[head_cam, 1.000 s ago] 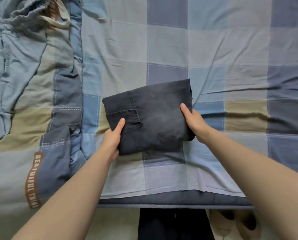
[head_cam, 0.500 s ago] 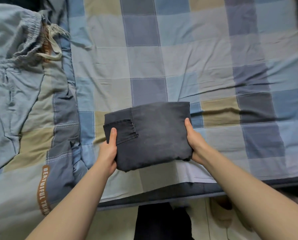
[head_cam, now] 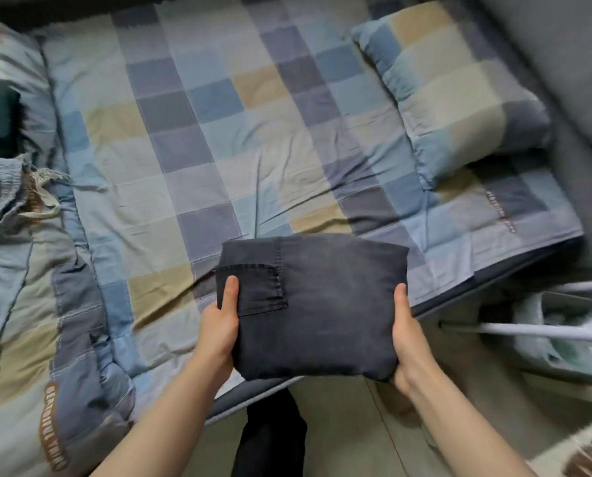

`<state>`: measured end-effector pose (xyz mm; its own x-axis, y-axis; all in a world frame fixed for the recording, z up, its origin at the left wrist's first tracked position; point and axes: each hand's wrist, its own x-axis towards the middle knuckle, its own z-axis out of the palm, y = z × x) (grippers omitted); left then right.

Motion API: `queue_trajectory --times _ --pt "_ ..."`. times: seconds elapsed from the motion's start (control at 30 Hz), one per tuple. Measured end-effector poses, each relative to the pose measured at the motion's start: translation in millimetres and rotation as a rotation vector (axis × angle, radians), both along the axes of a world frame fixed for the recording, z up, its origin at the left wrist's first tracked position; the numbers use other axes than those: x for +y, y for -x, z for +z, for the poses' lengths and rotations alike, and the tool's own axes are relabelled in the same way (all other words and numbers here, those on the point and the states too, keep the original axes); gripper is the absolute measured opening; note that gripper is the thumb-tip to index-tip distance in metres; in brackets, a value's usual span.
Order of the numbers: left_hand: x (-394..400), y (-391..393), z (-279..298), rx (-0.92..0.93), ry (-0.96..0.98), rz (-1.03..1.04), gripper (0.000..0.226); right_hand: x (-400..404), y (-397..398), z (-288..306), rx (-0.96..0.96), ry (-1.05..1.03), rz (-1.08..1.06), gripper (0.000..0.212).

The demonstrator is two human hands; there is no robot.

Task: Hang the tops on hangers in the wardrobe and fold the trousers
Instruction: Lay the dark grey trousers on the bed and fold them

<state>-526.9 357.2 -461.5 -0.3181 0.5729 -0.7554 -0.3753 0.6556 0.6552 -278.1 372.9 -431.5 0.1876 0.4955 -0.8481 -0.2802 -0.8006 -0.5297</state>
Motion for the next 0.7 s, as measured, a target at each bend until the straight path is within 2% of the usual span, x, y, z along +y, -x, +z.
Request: queue_trajectory --times 0.2,0.3,0.47,0.53,0.63,0.7 --pt "-76 -102 64 -0.042 -0.037 -0.243 0.068 -133 -94 78 -0.024 -0.090 -0.249 0.092" --pt "-124 -141 98 0.002 -0.049 -0.418 0.060 -221 -127 112 -0.035 -0.068 -0.365 0.086" --pt "-209 -204 161 -0.041 -0.089 -0.736 0.061 -379 -167 169 -0.056 -0.053 -0.522 0.077" --pt "-244 -229 182 -0.057 -0.083 -0.841 0.057 -436 -174 186 -0.048 -0.027 -0.629 0.078" --pt "-289 -266 208 -0.081 -0.068 -1.027 0.067 -511 -181 210 -0.032 -0.001 -0.809 0.071" --pt "-309 -289 221 -0.096 -0.067 -1.154 0.065 -550 -184 218 -0.012 0.026 -0.921 0.072"
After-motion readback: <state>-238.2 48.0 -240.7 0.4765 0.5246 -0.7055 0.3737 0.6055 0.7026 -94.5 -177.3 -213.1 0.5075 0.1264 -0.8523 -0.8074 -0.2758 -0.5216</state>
